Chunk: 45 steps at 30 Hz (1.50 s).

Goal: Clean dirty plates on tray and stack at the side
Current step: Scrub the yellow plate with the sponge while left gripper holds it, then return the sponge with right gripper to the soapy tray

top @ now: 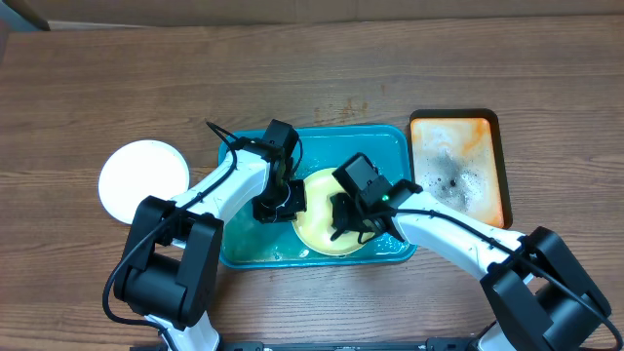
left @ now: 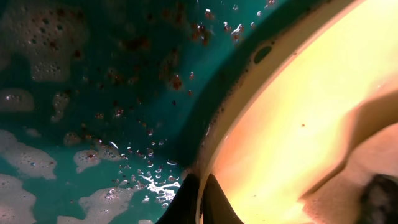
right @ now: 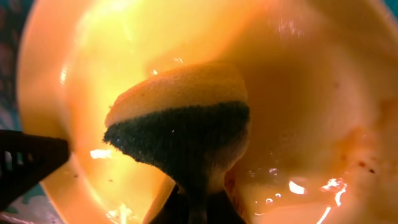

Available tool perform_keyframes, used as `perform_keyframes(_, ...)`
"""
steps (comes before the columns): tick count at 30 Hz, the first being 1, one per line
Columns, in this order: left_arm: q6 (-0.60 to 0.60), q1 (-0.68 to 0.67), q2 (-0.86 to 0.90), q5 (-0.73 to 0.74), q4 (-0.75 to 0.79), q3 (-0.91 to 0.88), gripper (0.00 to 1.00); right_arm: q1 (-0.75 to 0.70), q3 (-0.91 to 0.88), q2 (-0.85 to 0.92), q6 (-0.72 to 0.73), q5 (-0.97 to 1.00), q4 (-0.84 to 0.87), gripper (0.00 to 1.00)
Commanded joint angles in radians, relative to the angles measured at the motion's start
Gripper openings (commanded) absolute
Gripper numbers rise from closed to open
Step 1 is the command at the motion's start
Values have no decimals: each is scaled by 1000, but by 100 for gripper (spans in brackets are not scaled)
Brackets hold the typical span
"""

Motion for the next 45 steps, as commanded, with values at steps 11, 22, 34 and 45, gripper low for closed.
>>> perform_keyframes(11,-6,-1,14,-42,-5,-18,4,-29,-32,-3,83,148,13,4)
perform_keyframes(22,-6,-1,14,-43,-13,-18,4,-170,-32,-3,24,148,-90,4)
perform_keyframes(34,-6,-1,14,-43,-18,-18,4,-188,181,-71,-161,168,-249,4)
perform_keyframes(45,-22,11,-1,-43,-45,5,4,-328,283,-132,-162,167,-393,4)
